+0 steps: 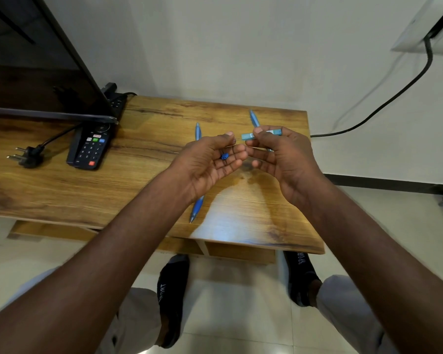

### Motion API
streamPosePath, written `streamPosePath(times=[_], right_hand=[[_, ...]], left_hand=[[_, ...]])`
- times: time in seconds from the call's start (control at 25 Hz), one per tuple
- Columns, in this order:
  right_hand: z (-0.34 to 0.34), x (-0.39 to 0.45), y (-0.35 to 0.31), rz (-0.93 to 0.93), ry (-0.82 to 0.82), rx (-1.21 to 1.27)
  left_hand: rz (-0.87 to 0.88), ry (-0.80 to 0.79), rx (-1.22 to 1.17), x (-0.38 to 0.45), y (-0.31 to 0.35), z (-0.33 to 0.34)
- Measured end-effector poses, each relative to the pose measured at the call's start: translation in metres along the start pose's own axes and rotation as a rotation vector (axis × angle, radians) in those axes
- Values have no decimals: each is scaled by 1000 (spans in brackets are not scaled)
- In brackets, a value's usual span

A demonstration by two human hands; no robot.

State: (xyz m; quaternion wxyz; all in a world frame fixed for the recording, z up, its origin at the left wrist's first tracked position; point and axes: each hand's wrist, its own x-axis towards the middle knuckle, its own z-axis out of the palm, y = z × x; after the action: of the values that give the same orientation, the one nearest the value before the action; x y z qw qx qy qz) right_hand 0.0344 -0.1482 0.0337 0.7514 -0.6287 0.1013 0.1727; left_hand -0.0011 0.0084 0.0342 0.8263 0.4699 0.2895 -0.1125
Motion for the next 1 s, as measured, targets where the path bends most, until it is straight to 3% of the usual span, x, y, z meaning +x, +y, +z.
streamPosePath(times=[0.64,1.0], right_hand=[[3,-1,5,336,-93,247],[-4,4,2,299,-22,196]], left_hand=[[302,129,397,-4,3,-2],[314,164,427,-1,11,-13]])
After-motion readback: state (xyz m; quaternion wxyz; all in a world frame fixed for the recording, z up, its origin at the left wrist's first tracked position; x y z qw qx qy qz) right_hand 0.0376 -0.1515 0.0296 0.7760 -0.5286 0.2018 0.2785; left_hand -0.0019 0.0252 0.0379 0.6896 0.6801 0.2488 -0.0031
